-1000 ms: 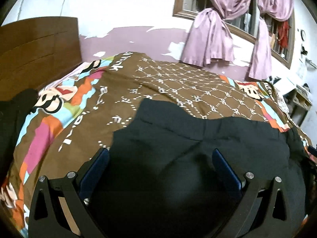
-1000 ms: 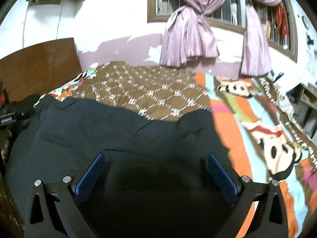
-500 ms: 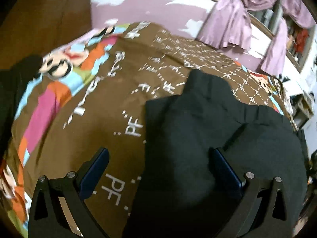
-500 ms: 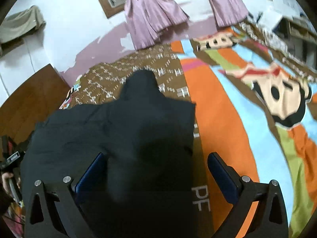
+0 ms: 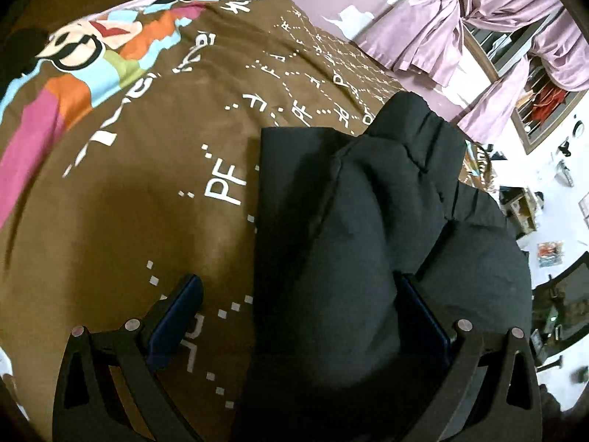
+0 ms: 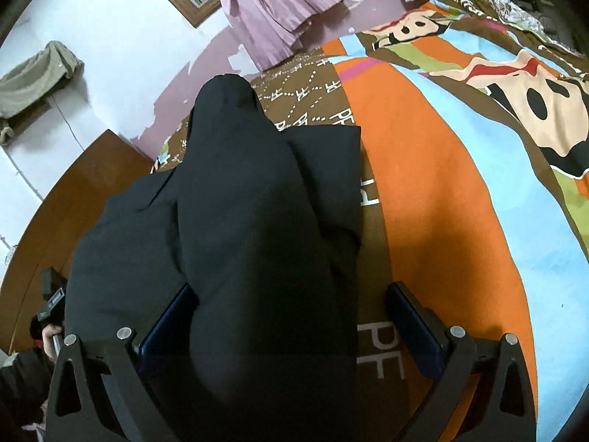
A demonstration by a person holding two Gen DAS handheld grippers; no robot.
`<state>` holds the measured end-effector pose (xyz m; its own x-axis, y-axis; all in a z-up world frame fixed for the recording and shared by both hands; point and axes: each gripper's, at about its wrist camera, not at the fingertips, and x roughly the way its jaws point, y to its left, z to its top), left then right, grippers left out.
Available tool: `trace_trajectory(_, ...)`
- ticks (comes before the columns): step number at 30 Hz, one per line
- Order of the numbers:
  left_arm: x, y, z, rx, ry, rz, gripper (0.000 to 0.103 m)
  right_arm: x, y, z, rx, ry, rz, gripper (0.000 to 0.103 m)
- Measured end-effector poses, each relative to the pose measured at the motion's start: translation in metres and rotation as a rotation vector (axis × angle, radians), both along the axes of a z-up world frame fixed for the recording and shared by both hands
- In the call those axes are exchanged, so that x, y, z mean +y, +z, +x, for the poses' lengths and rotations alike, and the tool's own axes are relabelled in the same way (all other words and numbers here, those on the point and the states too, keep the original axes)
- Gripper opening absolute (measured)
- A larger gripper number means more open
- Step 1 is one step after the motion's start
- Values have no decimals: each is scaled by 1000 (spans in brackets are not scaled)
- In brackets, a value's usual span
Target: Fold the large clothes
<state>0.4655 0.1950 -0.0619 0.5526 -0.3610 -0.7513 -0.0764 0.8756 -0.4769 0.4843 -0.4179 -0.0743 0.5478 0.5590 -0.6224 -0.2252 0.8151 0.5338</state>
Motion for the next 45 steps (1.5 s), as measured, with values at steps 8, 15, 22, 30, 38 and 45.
trace_trajectory(8, 10, 0, -3, -3, -66, -121, 102, 2, 0, 4, 20, 20, -10, 103)
trace_trajectory(15, 10, 6, -6, -1, -153, -196, 102, 17, 4, 8, 40, 141, 9, 103)
trace_trajectory(22, 8, 7, -6, -4, -188, -197, 102, 27, 0, 3, 55, 223, 56, 103)
trace_trajectory(30, 3, 13, -8, 25, -164, -237, 94, 45, 10, -8, 46, 150, -44, 89)
trace_trajectory(38, -4, 24, -25, -1, -104, -187, 54, 52, 25, -25, 6, 88, -58, 37)
trace_trajectory(45, -10, 49, -62, -132, -80, -152, 24, 77, 60, -50, -136, 91, -187, 18)
